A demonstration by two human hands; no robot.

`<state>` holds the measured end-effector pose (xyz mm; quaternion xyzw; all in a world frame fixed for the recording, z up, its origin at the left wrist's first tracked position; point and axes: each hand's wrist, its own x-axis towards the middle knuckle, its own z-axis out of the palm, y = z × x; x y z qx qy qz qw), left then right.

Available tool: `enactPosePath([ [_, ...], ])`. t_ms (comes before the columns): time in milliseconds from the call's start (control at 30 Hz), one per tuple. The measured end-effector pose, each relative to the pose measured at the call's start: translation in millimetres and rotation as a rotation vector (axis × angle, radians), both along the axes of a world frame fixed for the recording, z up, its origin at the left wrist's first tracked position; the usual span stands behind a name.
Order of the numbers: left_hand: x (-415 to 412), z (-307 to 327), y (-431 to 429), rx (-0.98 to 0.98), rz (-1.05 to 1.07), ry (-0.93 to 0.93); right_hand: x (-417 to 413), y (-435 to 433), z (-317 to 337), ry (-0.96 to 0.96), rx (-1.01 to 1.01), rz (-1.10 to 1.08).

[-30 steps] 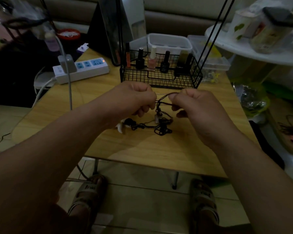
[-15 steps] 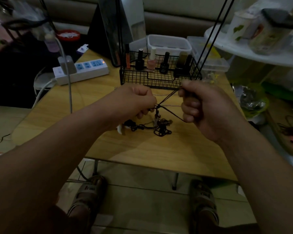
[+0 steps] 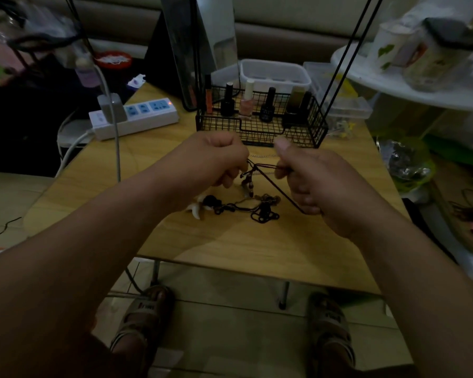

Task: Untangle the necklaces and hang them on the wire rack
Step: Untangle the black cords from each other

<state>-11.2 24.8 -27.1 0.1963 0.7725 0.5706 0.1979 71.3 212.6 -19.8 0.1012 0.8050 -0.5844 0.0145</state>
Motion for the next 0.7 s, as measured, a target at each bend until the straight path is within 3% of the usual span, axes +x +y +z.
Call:
enactPosePath([
  [100,1,-2,2,0.017,-0.038,-0.037,3,-4,1,0.008,0.197,0.080],
  [200,4,-3,5,0.011,-0.057,-0.057,-1,-7,-4,0.076,0.198,0.047],
  [367,6,-2,6,-0.017,-0.060,-0.075,-6,-9,-10,0.138,0.061,-0.104],
  [533,2,-5,6,-0.008,-0.023,-0.073,-7,-7,-16,0.065,-0.255,-0.060],
  [700,5,-4,10,-0.007,-0.050,-0.080,-7,-8,-14,0.047,-0.271,-0.037],
])
